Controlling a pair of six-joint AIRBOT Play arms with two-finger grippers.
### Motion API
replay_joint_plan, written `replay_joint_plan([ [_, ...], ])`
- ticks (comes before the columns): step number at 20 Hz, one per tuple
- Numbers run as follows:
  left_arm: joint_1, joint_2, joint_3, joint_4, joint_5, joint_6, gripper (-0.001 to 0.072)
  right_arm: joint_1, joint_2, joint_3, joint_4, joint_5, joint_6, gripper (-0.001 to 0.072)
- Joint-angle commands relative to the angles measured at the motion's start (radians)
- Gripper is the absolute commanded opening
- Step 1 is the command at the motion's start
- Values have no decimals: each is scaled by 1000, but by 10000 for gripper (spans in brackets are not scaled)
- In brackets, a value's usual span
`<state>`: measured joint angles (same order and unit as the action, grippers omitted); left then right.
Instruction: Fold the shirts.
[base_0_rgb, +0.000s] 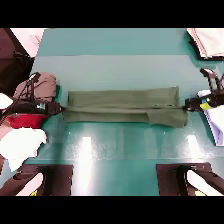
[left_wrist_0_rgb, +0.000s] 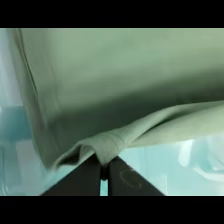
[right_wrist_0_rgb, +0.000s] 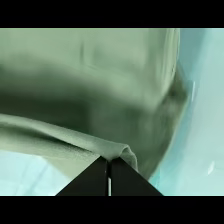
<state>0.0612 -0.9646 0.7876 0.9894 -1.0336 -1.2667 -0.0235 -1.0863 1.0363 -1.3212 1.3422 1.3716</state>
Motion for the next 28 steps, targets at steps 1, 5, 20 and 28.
replay_joint_plan([
  [1,1,-138,73,-14,114,54,23,-1,-177,137,-5,-60,-12,14],
  [5,1,-308,175,-26,167,80,24,31,-336,266,-6,-94,-12,17],
  [20,1,-404,292,-71,-51,87,179,-77,-462,414,198,-4,-69,554],
  [28,1,-404,292,-116,-94,88,23,-265,-556,213,502,29,-232,716],
])
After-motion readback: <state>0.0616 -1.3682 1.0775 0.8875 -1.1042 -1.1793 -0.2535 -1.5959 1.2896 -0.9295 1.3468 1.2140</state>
